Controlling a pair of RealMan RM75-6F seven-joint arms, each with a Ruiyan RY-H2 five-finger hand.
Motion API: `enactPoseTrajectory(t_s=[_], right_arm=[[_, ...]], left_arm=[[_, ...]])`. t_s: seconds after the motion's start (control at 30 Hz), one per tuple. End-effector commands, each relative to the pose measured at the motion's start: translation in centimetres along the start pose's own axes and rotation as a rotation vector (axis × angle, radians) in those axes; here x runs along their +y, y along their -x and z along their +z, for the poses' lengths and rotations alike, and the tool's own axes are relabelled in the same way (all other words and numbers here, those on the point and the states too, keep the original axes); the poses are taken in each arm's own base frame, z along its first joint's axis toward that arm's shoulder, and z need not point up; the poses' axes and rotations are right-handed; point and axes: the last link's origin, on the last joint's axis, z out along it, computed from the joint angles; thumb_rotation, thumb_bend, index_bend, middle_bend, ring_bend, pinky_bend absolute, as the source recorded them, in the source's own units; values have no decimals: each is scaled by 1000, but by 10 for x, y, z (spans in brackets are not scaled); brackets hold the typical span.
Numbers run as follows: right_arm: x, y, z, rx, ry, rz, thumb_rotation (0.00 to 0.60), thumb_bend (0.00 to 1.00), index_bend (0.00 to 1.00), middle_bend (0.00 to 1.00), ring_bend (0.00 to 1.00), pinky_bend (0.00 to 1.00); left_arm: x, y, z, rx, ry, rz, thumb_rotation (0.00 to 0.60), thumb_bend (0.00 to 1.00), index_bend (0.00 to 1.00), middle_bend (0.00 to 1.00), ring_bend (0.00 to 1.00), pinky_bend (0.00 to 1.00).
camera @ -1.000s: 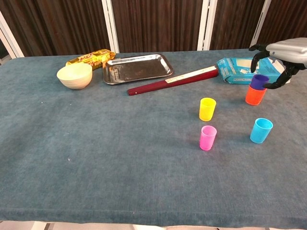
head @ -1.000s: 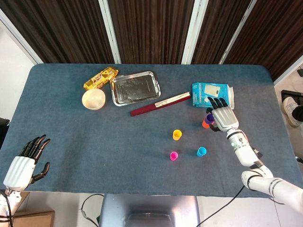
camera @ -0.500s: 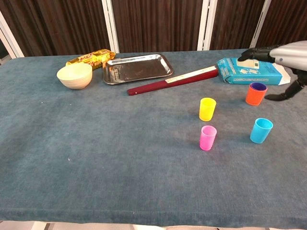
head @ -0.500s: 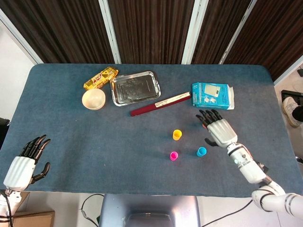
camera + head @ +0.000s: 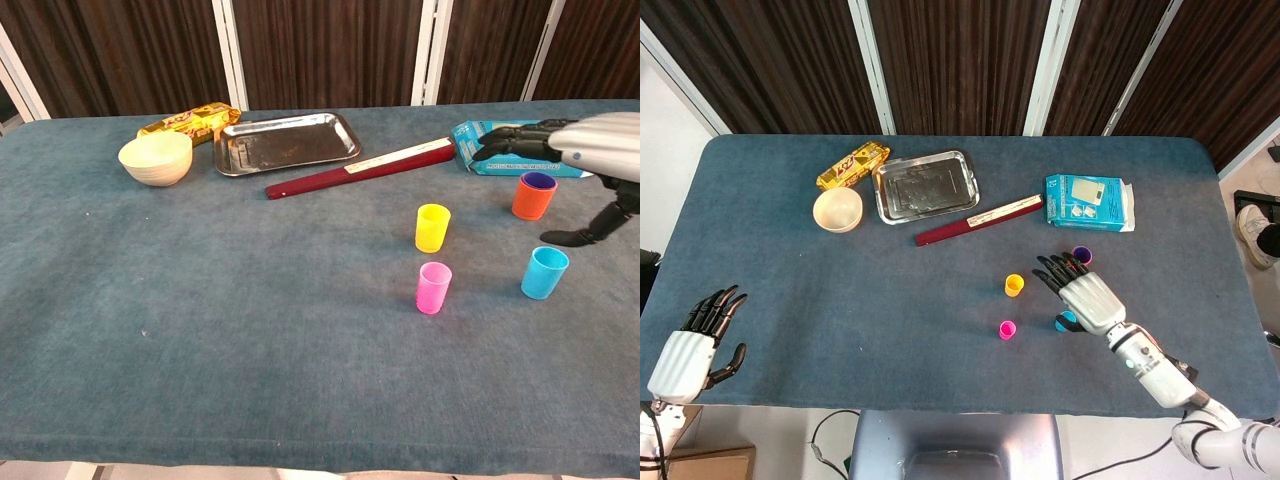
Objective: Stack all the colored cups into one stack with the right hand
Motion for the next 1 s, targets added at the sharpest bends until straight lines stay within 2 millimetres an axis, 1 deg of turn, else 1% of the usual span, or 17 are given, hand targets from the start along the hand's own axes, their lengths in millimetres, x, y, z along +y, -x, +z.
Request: enactPoseTrajectory(t_s=[0.03, 0.1, 0.2, 0.3, 0.63, 0.83, 0.93, 1.0], right_arm=[[-12, -3, 62, -44, 23, 22, 600, 407, 256, 0, 0, 0], [-17, 1, 79, -66, 34, 5, 600, 407, 261, 0, 0, 0], [-24, 6, 97, -92, 50, 12, 600, 407, 274, 0, 0, 0], [-30, 12, 107, -117, 55, 15, 600, 407, 304, 0, 0, 0], [-38, 21, 112, -137, 54, -2, 600, 407, 436, 0, 0, 0], [-39, 22, 112, -126, 54, -4, 600, 407, 610, 26, 0, 0], [-38, 22, 112, -123, 61, -6, 600, 407, 656, 55, 0, 0], [-38, 20, 112, -118, 65, -4, 600, 407, 667, 63, 0, 0]], left_arm=[[0, 0, 1, 0, -4, 6, 600, 473, 0, 0, 0, 125], [-1, 0, 1, 2, -7, 8, 600, 472, 0, 0, 0, 125], [-2, 0, 1, -2, -9, 7, 600, 472, 0, 0, 0, 125], [-3, -1, 1, -1, -11, 5, 600, 473, 0, 0, 0, 125], [-4, -5, -2, 11, -10, -2, 600, 473, 0, 0, 0, 125], [-5, -6, -2, 12, -9, -3, 600, 473, 0, 0, 0, 124], [-5, -5, -1, 9, -9, -5, 600, 472, 0, 0, 0, 125], [-5, -5, -1, 7, -8, -4, 600, 473, 0, 0, 0, 125]])
